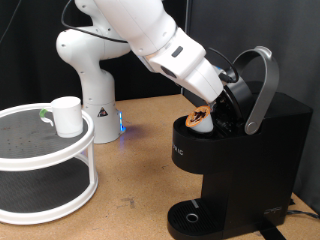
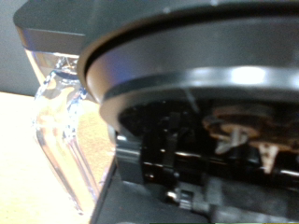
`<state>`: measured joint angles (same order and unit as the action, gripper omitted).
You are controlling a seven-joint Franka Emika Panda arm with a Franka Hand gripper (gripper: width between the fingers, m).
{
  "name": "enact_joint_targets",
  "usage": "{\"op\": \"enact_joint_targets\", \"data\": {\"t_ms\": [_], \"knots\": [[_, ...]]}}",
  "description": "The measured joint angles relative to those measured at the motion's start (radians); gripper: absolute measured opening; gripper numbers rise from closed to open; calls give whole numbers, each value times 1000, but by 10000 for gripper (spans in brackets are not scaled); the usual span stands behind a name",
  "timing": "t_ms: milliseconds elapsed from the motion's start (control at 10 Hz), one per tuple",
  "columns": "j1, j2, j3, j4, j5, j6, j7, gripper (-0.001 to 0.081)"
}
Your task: Make a cup of coffee with the keurig machine
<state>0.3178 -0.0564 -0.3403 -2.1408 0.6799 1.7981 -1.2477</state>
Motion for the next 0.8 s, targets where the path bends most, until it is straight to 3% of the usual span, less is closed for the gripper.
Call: {"op": "enact_joint_targets", "data": {"t_ms": [300,800], "knots": [[2,12,20,-5,-26,-12,58,803],[2,22,28,-14,-26,-6,68,803]]}}
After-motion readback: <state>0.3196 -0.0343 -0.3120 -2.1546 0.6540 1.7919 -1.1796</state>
